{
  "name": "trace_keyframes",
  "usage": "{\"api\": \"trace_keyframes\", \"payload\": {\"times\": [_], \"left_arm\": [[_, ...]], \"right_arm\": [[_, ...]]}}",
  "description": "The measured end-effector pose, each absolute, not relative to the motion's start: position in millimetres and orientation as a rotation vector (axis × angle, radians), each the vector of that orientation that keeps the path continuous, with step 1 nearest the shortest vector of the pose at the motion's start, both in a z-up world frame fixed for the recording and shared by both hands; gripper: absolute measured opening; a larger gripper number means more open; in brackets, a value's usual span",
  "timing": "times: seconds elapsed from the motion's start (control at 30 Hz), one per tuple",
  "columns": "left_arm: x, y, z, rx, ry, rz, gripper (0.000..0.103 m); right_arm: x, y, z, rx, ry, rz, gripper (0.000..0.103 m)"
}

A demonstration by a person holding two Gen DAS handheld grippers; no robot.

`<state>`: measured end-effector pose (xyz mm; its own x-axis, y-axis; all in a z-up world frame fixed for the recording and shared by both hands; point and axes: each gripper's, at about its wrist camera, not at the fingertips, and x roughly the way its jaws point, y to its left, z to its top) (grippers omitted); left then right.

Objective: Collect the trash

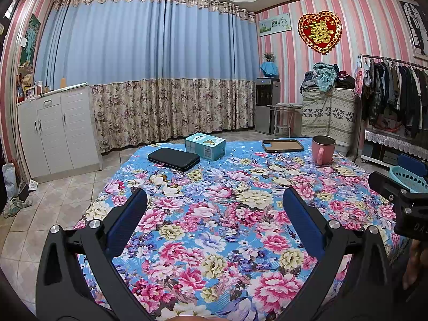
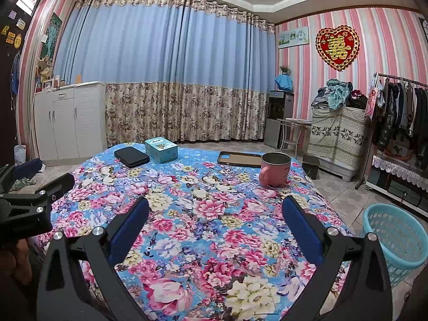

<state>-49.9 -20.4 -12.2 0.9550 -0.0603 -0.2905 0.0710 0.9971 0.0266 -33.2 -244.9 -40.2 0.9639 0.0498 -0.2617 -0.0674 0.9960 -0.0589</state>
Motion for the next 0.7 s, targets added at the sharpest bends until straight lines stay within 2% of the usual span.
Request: {"api": "trace_keyframes", "payload": {"times": [0.7], "left_arm": [[-49.5, -20.5, -12.8, 0.037, 0.294, -0.067, 0.098]], "right_arm": [[-32.9, -244.8, -40.2, -0.067, 0.264, 0.059, 0.097]]}}
